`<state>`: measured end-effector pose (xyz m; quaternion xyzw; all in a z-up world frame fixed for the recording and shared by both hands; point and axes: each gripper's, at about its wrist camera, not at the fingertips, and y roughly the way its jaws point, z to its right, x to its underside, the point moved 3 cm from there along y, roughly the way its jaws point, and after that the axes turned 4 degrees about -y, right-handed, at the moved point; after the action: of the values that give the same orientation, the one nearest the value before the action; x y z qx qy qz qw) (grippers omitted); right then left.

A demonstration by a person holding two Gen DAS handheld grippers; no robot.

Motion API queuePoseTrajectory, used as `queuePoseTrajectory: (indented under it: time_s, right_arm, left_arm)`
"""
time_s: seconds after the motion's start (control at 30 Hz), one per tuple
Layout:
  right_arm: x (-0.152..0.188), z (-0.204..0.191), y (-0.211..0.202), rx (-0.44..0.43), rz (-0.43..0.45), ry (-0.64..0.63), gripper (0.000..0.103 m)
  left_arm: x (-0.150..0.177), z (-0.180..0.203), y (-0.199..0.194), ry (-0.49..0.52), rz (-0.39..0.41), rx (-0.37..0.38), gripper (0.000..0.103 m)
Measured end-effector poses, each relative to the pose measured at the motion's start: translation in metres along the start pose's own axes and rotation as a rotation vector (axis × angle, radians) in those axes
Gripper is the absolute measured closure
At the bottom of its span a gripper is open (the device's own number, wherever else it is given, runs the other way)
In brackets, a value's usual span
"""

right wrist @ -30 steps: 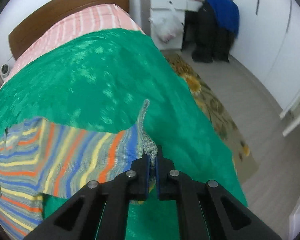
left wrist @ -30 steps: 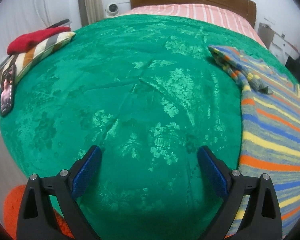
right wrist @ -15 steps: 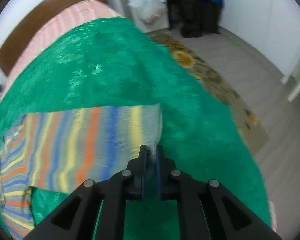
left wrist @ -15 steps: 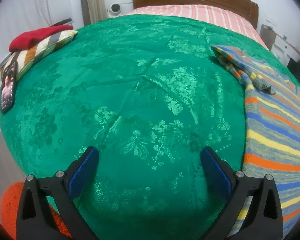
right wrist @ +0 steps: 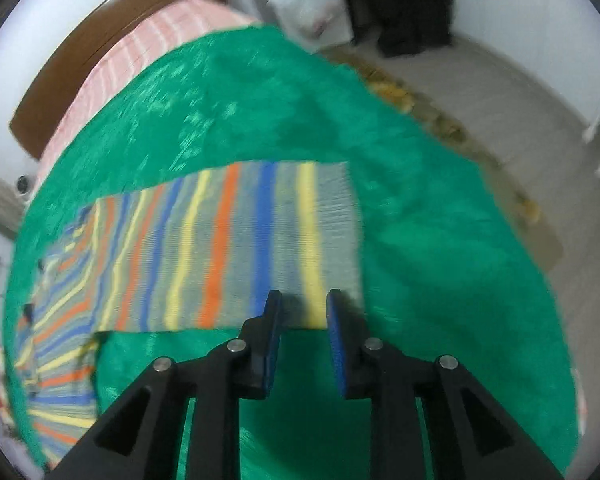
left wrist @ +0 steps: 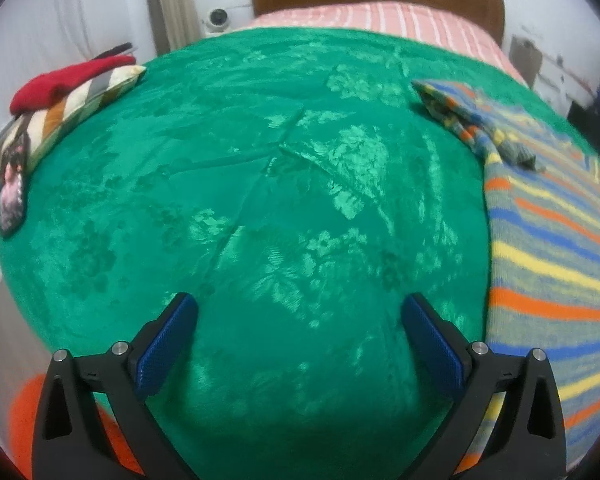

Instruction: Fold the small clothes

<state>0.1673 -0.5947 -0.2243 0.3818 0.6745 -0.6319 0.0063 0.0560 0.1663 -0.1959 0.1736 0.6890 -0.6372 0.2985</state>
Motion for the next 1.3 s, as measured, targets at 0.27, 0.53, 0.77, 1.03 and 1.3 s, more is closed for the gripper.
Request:
queuePoseTrajectory:
  time_s: [0.27,0.53,0.77,1.03,1.3]
  right_arm:
    - [0.092,-0.052,-0.075,-0.123,0.201,-0.209,0.039]
    - [0.152,-0.093,-0.050,-0.181,0.228,-0.200,0.039]
    - [0.170,-0.093,-0.063,-0.198,0.239,-0.232,0.039]
    - [0.167,-0.090,-0.062,-0.196,0.246,-0.208,0.036]
    - [0.169,-0.095,-0.056,-0.162,0.245,-0.235,0.034]
  left_arm:
    - [-0.080,0.097,-0.083,0.444,0.210,0.217,0.002]
    - [-0.090,0.231,0.024,0.875,0.025,0.196,0.015]
    - [-0.154,0.191,0.043,0.417,-0.020,0.317,0.099]
    - [-0.236,0.001,0.081,-0.181,-0.018,0.156,0.100]
    - [-0.215,-0.060,0.131,-0.361,-0.089,0.047,0.101]
